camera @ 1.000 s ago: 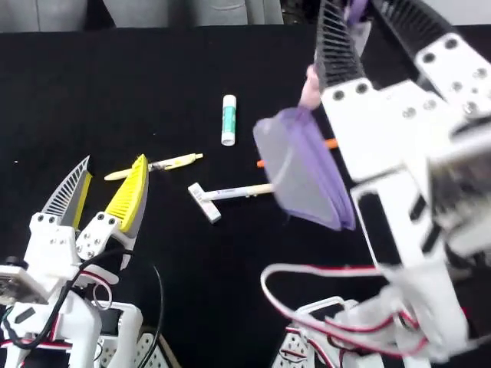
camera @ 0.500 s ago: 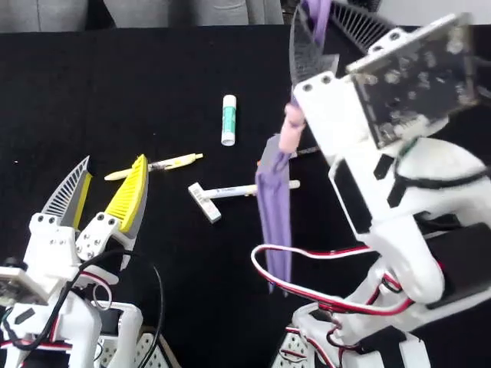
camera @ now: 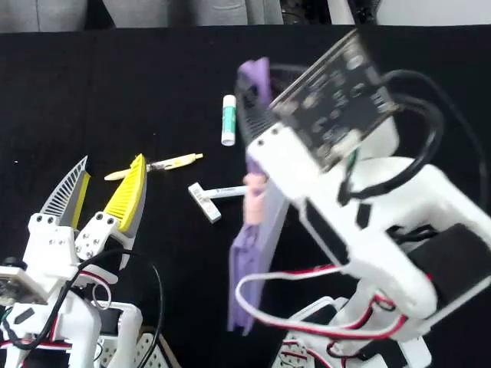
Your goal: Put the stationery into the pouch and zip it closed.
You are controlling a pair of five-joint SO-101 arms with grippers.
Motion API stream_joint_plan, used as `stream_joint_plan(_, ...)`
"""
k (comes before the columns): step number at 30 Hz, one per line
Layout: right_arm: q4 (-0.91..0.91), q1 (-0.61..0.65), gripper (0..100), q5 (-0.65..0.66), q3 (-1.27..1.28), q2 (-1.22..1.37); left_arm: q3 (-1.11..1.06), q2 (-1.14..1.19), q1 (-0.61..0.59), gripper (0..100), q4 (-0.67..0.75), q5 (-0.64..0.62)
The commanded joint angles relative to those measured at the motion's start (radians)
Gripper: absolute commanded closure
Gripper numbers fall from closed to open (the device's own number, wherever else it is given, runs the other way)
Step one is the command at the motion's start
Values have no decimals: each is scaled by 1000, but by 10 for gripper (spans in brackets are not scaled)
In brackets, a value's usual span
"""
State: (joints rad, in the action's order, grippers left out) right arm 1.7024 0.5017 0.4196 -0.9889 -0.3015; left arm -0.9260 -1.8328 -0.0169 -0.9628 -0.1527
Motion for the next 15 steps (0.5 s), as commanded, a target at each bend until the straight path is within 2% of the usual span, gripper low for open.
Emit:
stream_joint_plan(1,-26,29,987,6,2,-2,16,6,-8,743,14,5)
stream_joint_plan(10,-207,-2,987,6,77,62,24,6,-7,743,14,5)
stream_joint_plan(15,-224,-3,987,6,90,107,24,6,-8,743,14,5)
